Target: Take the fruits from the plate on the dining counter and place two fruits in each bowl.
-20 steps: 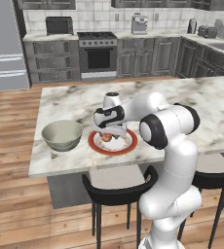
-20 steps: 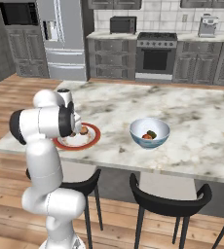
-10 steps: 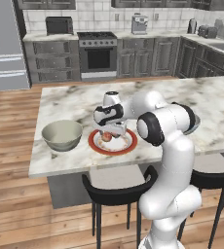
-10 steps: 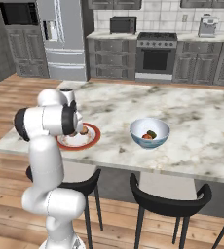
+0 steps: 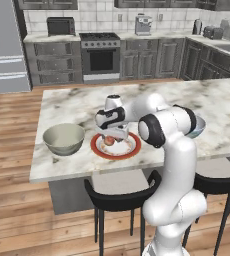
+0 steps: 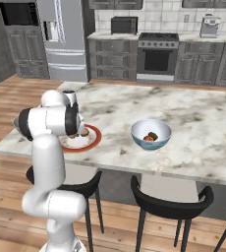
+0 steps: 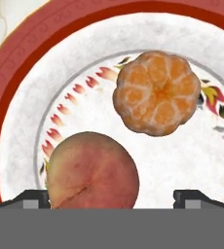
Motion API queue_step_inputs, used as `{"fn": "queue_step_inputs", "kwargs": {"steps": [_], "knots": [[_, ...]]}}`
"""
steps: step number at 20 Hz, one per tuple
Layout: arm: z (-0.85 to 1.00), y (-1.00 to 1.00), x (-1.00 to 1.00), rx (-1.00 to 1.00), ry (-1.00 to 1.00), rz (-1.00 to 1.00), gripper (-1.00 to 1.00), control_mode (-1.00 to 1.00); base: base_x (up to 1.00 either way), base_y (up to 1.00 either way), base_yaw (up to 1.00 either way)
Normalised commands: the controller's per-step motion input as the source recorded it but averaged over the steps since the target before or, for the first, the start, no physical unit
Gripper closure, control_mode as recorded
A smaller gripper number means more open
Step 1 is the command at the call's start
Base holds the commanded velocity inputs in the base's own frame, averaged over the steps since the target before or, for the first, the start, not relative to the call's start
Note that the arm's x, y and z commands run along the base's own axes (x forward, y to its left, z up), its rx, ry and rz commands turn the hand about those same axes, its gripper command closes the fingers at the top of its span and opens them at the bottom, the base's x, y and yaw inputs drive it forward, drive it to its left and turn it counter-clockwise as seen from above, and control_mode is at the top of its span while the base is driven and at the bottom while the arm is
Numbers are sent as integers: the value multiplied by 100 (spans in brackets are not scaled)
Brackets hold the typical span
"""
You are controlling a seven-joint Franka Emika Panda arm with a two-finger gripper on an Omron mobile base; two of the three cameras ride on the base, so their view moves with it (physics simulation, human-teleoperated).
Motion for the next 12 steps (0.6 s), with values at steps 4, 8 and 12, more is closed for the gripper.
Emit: {"fn": "queue_step_inputs", "kwargs": {"steps": [4, 8, 12], "knots": [[-17, 0, 0, 0, 0, -1, -100, -100, 0, 0, 0], [-13, 0, 0, 0, 0, 0, -100, -100, 0, 0, 0], [-15, 0, 0, 0, 0, -1, -100, -100, 0, 0, 0]]}}
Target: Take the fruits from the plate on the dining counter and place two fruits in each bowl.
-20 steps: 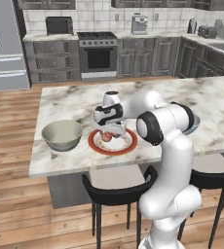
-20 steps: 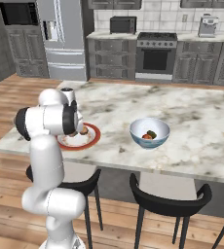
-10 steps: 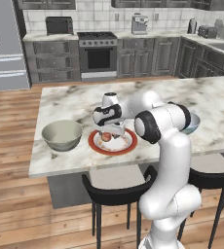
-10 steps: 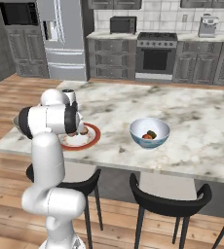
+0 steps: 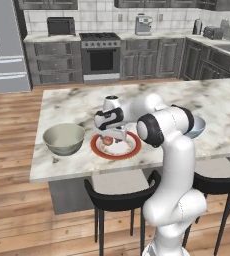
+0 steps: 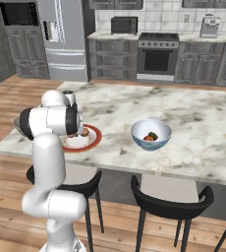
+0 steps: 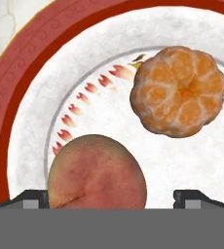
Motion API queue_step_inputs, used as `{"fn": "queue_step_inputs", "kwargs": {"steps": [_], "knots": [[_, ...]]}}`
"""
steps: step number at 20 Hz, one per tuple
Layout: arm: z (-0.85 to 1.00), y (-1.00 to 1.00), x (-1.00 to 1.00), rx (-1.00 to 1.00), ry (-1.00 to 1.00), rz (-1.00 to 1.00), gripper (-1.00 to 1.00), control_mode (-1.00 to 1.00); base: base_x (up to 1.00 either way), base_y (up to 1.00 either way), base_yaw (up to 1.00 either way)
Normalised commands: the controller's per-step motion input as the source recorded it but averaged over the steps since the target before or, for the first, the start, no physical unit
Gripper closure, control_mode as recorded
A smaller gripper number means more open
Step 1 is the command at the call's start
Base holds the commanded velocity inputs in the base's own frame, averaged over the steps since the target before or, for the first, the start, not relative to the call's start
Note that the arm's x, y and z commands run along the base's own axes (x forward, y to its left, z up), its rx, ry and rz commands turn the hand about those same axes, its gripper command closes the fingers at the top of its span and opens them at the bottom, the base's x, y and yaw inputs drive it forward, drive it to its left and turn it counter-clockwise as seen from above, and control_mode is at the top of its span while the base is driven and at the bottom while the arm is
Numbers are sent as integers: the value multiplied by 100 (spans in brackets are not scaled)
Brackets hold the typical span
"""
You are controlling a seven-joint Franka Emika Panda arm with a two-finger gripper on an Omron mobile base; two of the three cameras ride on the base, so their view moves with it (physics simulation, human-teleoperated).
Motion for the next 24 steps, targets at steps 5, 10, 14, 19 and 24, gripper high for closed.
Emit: {"fn": "queue_step_inputs", "kwargs": {"steps": [5, 10, 14, 19, 24], "knots": [[-19, 2, 0, 0, 0, -1, -100, -100, 0, 0, 0], [-14, 7, 5, 0, 0, -1, 100, -100, 0, 0, 0], [0, 0, 0, 0, 0, 0, 100, -100, 0, 0, 0], [36, -4, -2, 0, 1, 3, 100, -100, 0, 0, 0], [93, 0, -52, 0, 0, 7, 100, -100, 0, 0, 0]]}}
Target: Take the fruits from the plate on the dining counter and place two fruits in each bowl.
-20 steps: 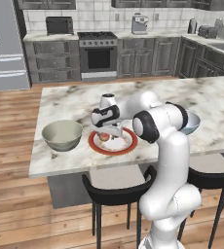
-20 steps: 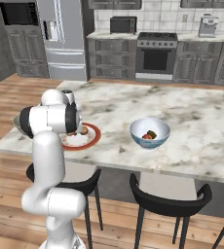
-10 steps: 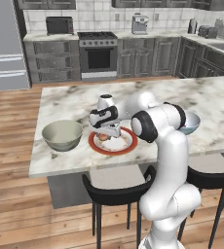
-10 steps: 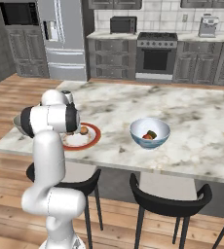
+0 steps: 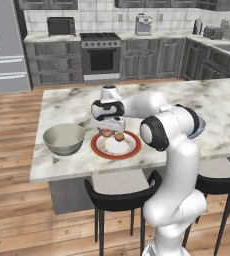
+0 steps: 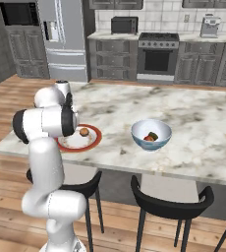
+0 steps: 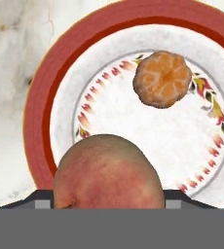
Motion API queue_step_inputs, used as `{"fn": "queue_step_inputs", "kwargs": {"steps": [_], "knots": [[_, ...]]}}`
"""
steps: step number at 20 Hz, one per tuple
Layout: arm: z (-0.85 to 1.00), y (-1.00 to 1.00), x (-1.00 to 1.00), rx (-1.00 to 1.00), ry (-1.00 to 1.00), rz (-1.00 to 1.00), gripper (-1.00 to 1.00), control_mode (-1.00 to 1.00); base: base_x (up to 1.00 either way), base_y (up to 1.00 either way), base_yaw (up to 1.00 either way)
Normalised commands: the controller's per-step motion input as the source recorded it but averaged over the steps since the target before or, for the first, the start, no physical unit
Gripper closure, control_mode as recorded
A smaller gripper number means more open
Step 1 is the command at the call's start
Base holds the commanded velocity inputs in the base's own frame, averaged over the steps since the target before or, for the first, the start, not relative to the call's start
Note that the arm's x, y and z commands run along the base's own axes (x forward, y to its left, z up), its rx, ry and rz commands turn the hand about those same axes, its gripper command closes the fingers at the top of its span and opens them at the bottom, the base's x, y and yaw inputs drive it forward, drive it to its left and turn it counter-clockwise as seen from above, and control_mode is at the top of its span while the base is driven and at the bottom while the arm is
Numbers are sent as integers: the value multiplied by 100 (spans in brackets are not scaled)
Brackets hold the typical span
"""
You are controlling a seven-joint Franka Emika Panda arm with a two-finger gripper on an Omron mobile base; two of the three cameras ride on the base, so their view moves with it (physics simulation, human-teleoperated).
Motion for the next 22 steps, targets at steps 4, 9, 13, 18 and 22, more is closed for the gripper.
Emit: {"fn": "queue_step_inputs", "kwargs": {"steps": [4, 9, 13, 18, 22], "knots": [[82, 26, -62, 0, 2, 14, 100, -100, 0, 0, 0], [34, 64, -45, 0, 0, 21, 100, -100, 0, 0, 0], [7, 60, -15, 2, 0, 20, 100, -100, 0, 0, 0], [16, 32, 0, 10, -2, 19, 100, -100, 0, 0, 0], [3, 49, 1, 2, -14, 19, 100, -100, 0, 0, 0]]}}
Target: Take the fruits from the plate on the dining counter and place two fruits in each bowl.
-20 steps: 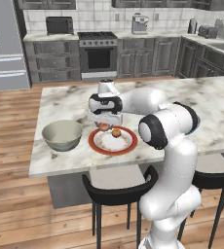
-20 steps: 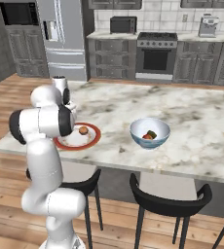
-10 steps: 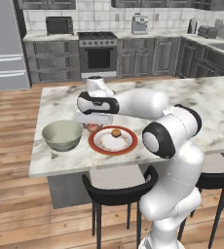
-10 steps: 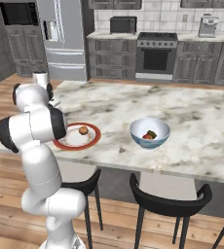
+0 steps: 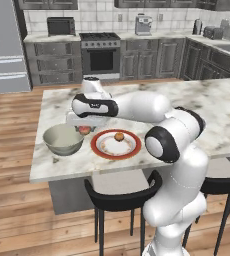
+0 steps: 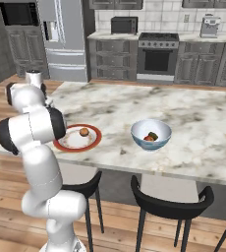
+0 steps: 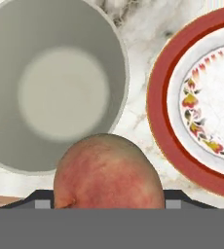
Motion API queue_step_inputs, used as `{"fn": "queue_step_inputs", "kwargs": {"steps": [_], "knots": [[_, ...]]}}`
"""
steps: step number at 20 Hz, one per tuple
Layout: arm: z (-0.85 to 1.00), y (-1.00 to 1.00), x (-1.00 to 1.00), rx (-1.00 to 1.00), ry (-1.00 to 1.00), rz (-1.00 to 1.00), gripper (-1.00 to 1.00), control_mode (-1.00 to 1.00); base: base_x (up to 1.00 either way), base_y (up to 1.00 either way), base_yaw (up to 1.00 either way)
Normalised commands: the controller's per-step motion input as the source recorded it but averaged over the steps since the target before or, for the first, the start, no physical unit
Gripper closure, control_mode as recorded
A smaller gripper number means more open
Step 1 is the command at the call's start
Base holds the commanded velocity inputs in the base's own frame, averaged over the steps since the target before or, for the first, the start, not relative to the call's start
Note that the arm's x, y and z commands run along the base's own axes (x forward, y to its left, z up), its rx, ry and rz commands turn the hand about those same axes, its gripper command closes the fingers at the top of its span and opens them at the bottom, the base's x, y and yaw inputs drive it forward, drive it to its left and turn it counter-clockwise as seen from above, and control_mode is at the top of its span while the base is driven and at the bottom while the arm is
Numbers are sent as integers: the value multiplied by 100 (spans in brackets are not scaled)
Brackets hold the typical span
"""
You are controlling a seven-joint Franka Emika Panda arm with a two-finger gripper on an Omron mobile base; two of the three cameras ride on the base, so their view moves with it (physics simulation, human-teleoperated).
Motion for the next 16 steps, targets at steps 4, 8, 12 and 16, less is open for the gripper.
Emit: {"fn": "queue_step_inputs", "kwargs": {"steps": [4, 8, 12, 16], "knots": [[-21, 60, 23, 0, -11, 18, 100, -100, 0, 0, 0], [-15, 28, 22, 0, -6, 10, 100, -100, 0, 0, 0], [-10, 0, 37, 0, 0, 2, 100, -100, 0, 0, 0], [-31, 0, 23, 0, 0, 0, 100, -100, 0, 0, 0]]}}
